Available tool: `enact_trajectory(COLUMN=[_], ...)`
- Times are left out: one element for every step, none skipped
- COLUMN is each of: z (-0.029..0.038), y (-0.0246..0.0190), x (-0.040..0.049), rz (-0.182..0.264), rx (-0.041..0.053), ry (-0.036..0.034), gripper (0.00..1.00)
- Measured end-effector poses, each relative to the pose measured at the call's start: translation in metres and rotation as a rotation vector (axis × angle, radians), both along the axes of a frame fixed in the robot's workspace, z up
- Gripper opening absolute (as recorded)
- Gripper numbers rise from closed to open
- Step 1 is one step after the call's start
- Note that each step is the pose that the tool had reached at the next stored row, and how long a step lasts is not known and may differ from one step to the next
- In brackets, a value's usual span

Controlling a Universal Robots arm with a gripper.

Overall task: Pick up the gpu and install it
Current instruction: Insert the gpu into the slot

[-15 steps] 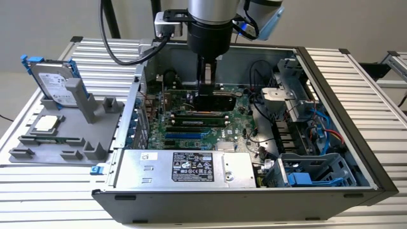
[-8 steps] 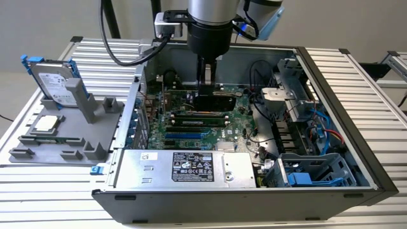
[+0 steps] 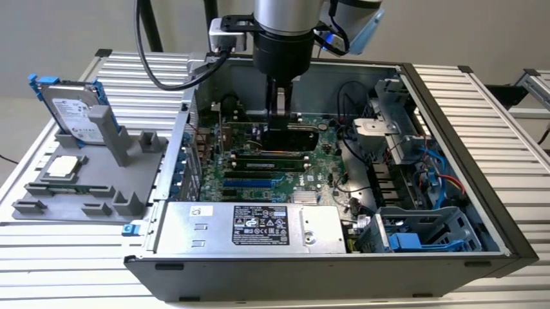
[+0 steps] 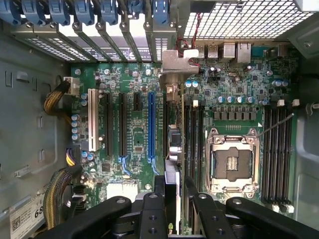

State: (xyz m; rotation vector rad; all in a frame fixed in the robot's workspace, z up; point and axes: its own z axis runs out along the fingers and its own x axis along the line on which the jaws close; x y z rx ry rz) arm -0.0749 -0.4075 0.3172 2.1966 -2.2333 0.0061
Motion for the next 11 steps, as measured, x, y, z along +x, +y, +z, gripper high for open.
enact_trajectory(z=[-0.0001,-0.0002,-0.0003,-0.0003,-0.0004,-0.0005,-0.0006,-0.0006,-0.0007,-0.0008,-0.001], y=[0.0,0.0,0.0,0.0,0.0,0.0,0.0,0.0,0.0,0.0,0.0], x=[0.0,0.0,0.0,0.0,0.0,0.0,0.0,0.0,0.0,0.0,-0.0001], rz=[0.0,0.0,0.0,0.0,0.0,0.0,0.0,0.0,0.0,0.0,0.0], rx=[0.0,0.0001,0.0,0.0001,0.0,0.0,0.0,0.0,0.0001,0.0001,0.0012], ry=[0.0,0.0,0.0,0.0,0.0,0.0,0.0,0.0,0.0,0.0,-0.0035], gripper=[0.0,0.0,0.0,0.0,0.0,0.0,0.0,0.0,0.0,0.0,0.0])
